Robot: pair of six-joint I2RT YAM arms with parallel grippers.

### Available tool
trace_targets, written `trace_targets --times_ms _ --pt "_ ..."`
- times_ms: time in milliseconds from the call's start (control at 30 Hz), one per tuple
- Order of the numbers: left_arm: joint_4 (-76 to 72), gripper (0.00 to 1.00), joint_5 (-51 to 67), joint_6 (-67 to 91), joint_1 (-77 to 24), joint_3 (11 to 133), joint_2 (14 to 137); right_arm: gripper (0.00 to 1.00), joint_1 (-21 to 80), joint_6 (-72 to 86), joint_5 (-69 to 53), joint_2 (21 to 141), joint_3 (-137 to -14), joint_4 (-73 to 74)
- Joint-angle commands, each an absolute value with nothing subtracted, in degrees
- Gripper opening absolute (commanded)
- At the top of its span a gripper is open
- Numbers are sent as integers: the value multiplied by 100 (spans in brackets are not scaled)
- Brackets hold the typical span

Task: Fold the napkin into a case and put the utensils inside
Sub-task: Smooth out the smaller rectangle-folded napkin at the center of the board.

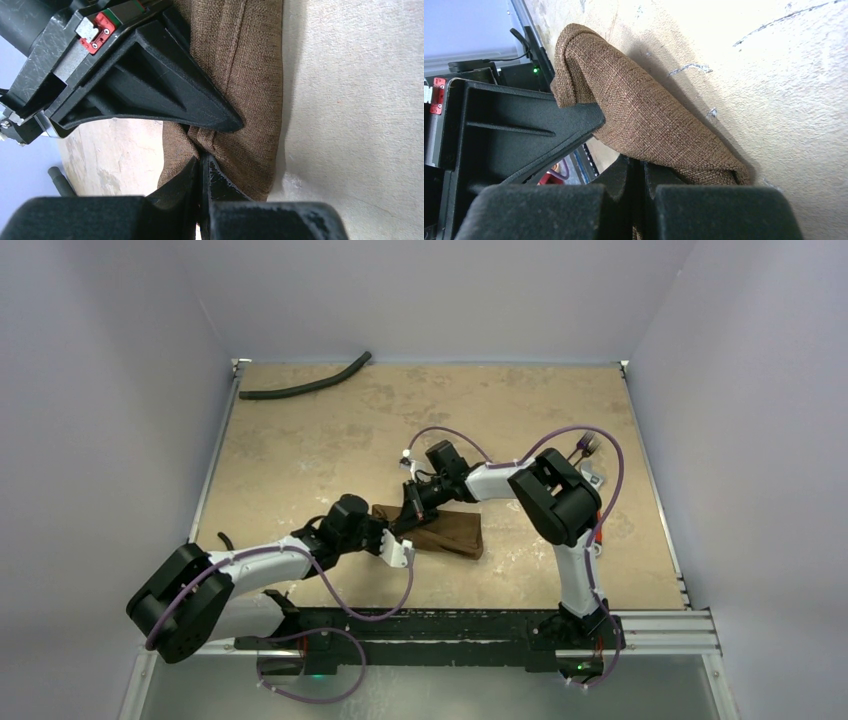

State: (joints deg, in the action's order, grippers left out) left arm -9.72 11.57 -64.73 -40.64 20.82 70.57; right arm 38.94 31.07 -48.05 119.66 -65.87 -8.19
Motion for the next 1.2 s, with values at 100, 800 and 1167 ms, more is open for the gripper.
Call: trace_targets --times_ms 100,800,1167 --pt "-994 0 1187 -6719 -4130 1925 6996 0 3867 2986 -4427 11620 -6950 -226" --pt "-724 0 1388 -6661 -4076 2282 7112 0 3966 3409 -4709 11283 -6474 -1933" --pt "-312 1 1250 -6408 -3859 2777 7165 0 3957 3158 -4086 12355 -6408 -1268"
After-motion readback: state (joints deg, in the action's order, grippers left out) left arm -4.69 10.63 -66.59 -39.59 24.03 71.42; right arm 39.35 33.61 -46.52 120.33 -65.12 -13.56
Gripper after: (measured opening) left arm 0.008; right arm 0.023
